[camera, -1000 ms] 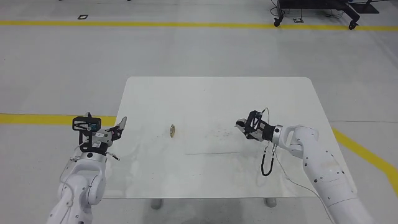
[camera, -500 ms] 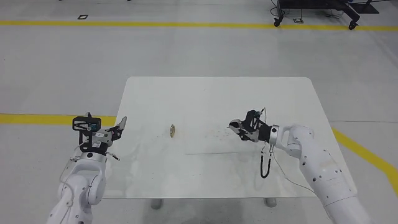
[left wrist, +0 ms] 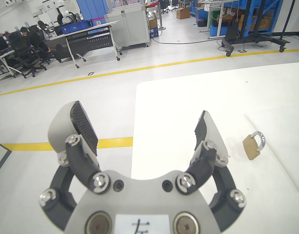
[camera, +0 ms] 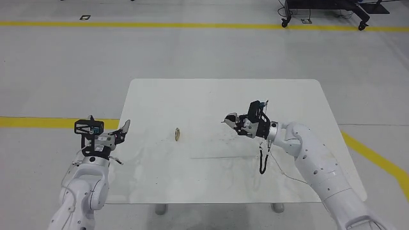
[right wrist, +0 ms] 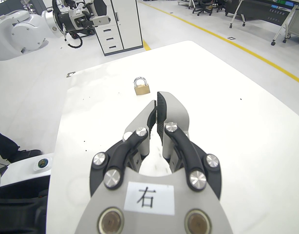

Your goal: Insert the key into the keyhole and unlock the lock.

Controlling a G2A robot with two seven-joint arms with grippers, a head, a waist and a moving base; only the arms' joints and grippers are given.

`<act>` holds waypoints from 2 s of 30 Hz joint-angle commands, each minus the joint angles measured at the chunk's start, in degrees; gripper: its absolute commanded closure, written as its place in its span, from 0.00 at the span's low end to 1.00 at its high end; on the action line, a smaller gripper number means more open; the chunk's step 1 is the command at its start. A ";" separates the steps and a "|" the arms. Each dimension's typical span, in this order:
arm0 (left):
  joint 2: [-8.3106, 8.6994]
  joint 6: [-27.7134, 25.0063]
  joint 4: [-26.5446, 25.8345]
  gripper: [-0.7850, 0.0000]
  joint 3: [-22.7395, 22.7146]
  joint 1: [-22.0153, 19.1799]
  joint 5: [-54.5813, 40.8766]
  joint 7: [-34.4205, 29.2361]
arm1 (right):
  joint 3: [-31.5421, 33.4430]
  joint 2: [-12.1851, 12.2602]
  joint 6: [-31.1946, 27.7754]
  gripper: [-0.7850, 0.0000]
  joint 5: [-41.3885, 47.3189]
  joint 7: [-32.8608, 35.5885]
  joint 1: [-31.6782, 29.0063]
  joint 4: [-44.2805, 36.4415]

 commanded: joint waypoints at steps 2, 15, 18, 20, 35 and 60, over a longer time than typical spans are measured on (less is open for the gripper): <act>0.02 0.49 -0.25 0.00 -0.25 -0.15 0.70 0.55 | 0.00 0.00 0.00 1.00 0.00 0.00 0.01 0.01; -0.66 -21.62 -3.00 0.00 5.57 -5.66 -29.79 -8.23 | -7.65 -0.63 -3.09 1.00 19.07 -4.90 2.62 1.14; -0.63 -26.60 0.36 0.00 7.48 -11.71 -43.35 -17.93 | -10.60 -0.14 -3.09 1.00 25.23 -5.53 4.44 1.68; -0.49 -25.92 2.56 0.00 8.81 -16.07 -44.15 -24.52 | -11.25 -0.03 -3.09 1.00 26.13 -5.32 4.84 1.83; -0.67 -22.48 8.11 0.00 11.59 -20.49 -72.24 -41.51 | -12.77 -0.53 -3.09 1.00 32.54 -1.46 4.43 2.05; -0.82 -24.20 20.85 0.55 18.73 -30.13 -95.62 -64.57 | -27.49 -3.95 2.63 1.00 101.18 51.63 15.24 13.30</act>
